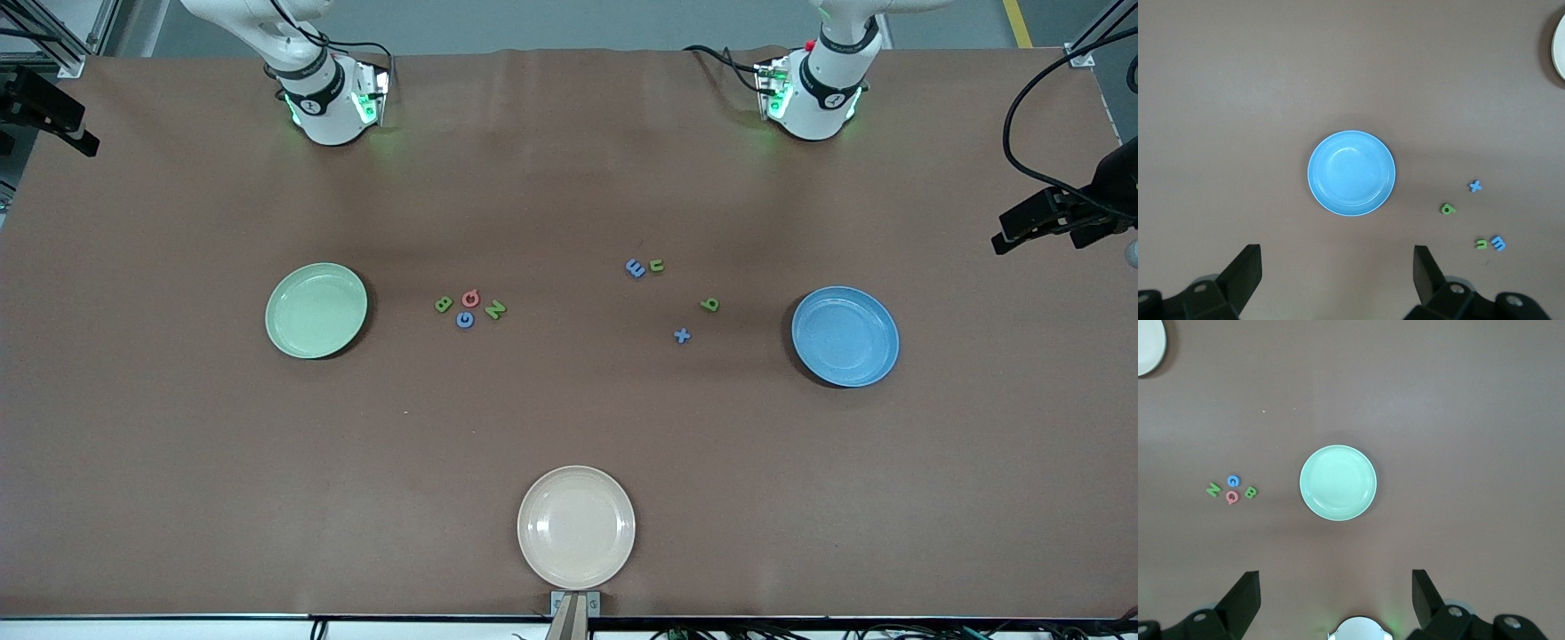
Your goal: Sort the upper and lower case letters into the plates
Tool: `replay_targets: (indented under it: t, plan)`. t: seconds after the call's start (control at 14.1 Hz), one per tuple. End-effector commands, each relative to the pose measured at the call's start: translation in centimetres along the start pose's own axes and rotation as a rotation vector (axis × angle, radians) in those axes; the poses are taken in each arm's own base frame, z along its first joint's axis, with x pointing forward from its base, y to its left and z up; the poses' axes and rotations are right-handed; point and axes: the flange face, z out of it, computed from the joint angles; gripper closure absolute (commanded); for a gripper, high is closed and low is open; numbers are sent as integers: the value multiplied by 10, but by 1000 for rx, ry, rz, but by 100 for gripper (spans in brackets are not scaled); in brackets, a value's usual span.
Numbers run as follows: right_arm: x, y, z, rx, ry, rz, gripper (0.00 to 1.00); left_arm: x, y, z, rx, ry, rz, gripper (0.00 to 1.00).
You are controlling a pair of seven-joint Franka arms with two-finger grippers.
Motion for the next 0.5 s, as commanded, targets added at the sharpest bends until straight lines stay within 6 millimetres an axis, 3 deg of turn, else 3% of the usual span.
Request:
replay_targets:
  t: [0.0,0.43]
  plan:
    - [1,0,-5,13,-5,-11,0,-3,2,-2,-18,-8,-9,0]
    - [11,1,0,5,-46,-7,0,-4,4,-4,-17,-8,-2,0]
